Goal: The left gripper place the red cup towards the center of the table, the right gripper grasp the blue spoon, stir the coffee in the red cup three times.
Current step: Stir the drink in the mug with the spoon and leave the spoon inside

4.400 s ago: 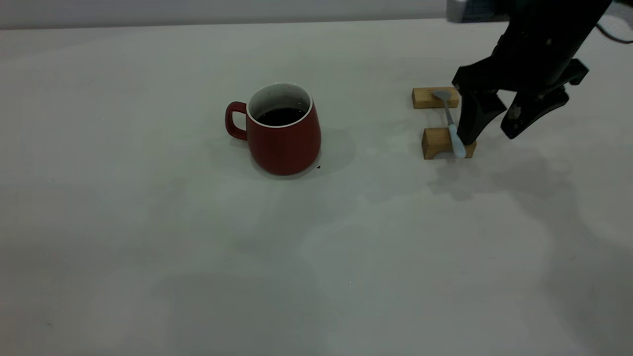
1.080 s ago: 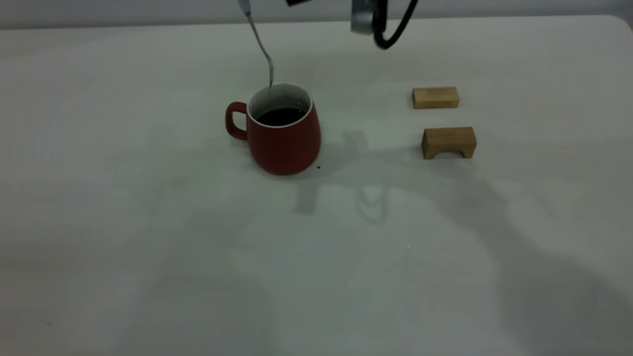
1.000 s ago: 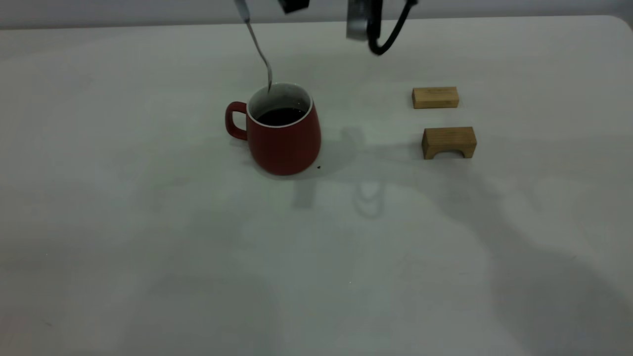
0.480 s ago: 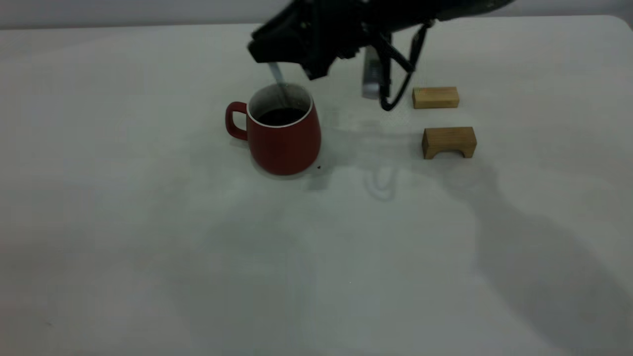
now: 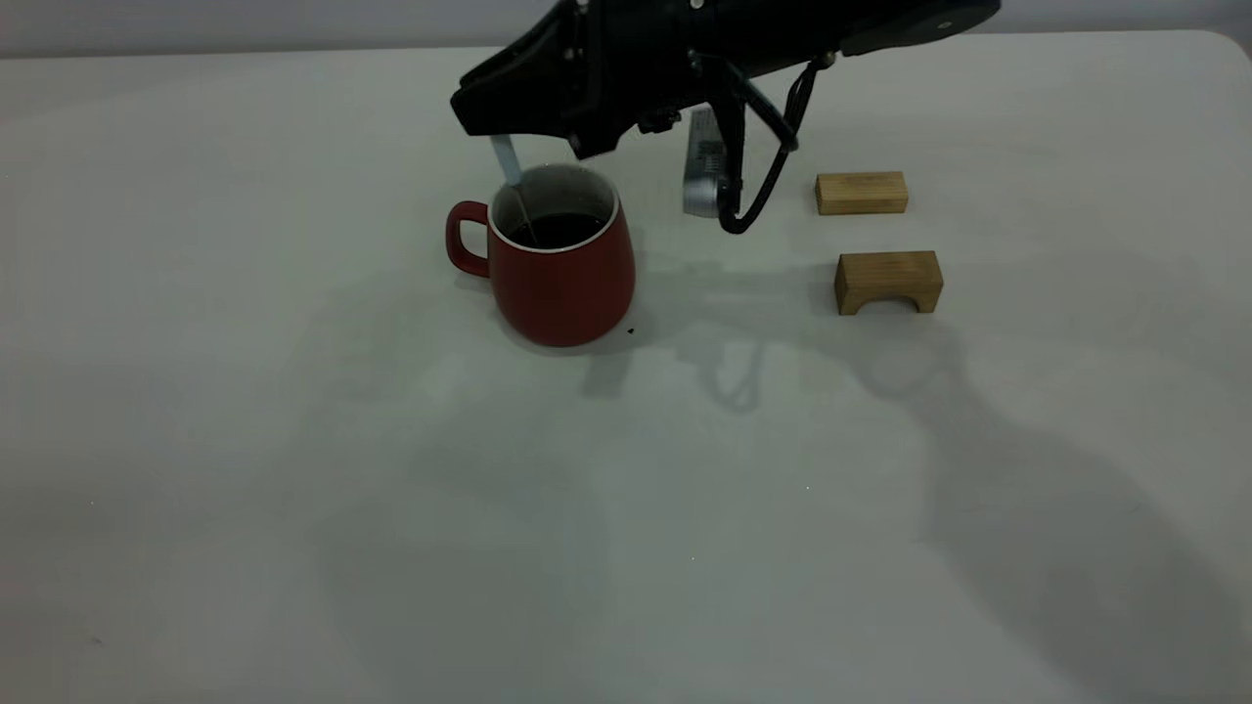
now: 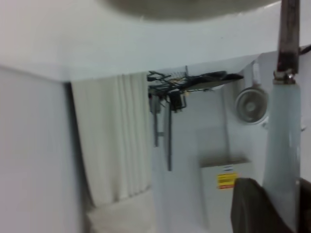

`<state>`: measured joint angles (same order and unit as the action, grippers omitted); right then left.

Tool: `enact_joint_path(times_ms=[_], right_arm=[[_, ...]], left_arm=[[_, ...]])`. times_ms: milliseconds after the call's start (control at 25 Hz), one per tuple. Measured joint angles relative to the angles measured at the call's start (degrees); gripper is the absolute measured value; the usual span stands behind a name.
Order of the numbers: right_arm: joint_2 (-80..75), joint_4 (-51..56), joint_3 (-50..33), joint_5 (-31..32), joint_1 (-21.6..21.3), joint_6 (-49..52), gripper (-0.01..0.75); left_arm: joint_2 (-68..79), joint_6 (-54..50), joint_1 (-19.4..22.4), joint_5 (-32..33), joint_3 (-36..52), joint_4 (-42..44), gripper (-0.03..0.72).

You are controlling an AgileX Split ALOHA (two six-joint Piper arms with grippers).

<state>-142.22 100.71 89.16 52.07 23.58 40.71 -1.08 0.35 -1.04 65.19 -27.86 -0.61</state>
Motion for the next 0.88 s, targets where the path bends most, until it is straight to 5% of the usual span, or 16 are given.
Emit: enact_joint_path(times_ms=[240,600,880], right_arm=[[-0.24,-1.33,0.0,-0.93,-1.69,-10.43,0.151],[-0.31,-5.68,0.0,-2.42,-1.99,1.22,0.151],[-0.31,-0.49,0.0,-2.25,-0.57,-20.62,0.151]], left_arm=[[0.0,0.0,0.0,0.0,0.0,0.0,0.351],[0.0,0.0,0.0,0.0,0.0,0.0,0.351],[0.0,0.0,0.0,0.0,0.0,0.0,0.351]])
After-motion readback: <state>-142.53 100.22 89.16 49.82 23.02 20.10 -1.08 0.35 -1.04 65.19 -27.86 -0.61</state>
